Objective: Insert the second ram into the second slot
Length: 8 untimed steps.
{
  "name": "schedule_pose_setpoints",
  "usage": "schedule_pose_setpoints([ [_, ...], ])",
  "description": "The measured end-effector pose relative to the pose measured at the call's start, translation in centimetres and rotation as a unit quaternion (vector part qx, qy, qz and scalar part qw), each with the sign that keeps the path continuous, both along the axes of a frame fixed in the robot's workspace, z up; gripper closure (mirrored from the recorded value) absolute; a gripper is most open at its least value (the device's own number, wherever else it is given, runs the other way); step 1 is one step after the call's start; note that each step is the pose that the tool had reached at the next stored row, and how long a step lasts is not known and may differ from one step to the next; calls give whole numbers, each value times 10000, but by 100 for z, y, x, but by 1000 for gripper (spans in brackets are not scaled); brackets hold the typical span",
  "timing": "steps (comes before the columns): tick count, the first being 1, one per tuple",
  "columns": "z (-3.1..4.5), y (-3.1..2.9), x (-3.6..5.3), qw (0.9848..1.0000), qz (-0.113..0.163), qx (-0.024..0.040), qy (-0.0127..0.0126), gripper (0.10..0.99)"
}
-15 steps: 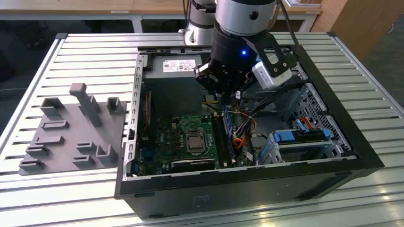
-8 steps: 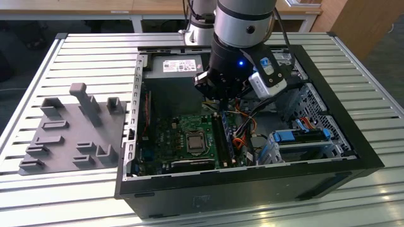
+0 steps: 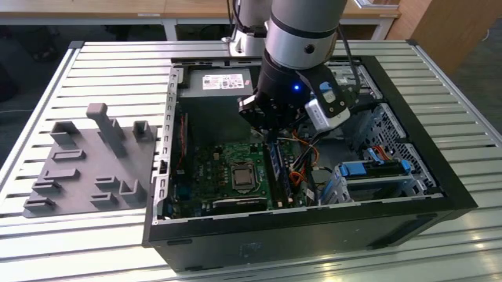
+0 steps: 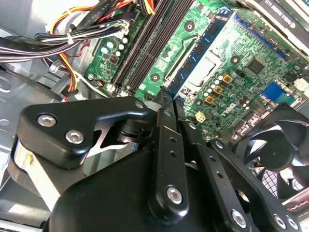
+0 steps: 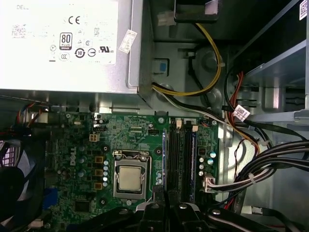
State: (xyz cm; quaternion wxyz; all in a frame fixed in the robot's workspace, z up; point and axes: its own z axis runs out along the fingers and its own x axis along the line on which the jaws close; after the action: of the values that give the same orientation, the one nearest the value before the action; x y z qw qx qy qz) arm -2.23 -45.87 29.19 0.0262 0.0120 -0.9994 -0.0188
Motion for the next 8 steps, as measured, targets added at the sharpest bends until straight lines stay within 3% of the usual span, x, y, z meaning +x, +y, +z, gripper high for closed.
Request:
schedule_pose_setpoints([
  [8,-19,0,0,10000,0,0,25,949],
])
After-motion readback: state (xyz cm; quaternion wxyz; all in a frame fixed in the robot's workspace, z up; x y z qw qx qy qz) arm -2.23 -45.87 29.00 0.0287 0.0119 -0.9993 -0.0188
